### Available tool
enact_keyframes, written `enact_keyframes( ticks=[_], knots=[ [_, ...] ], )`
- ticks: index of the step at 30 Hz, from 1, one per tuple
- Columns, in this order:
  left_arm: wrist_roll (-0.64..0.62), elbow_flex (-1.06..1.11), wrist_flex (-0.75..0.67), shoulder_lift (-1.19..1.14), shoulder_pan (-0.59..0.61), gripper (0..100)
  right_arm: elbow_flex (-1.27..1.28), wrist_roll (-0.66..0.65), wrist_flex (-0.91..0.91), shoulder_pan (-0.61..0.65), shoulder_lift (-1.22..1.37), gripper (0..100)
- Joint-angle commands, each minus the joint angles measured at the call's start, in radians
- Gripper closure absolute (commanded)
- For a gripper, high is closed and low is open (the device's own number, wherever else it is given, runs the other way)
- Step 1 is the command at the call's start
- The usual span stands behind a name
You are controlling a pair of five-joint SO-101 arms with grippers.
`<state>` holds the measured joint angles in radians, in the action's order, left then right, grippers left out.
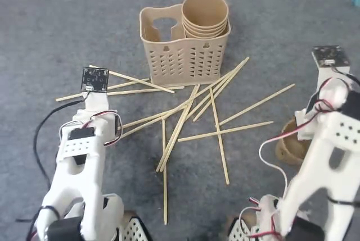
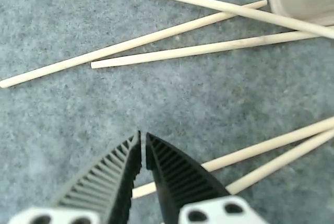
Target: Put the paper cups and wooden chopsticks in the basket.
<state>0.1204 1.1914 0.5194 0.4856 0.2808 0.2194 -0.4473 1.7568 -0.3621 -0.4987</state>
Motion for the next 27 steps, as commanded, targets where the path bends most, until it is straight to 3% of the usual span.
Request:
enact_keyframes(
  ticks=[1, 8, 13, 27],
  knots=[
    [0.009, -0.044, -0.017, 0.005, 0.005, 98, -0.005, -0.015, 0.035, -0.016, -0.073, 79.0],
    [0.011, -0.044, -0.017, 0.005, 0.006, 98, 0.0, -0.025, -0.059, -0.16, -0.042, 80.5],
    [0.012, -0.044, -0.017, 0.005, 0.006, 98, 0.002, -0.092, -0.025, -0.22, 0.082, 80.4],
    [0.012, -0.044, -0.017, 0.005, 0.005, 99, 0.011, -0.091, -0.036, -0.231, 0.226, 80.8]
  ],
)
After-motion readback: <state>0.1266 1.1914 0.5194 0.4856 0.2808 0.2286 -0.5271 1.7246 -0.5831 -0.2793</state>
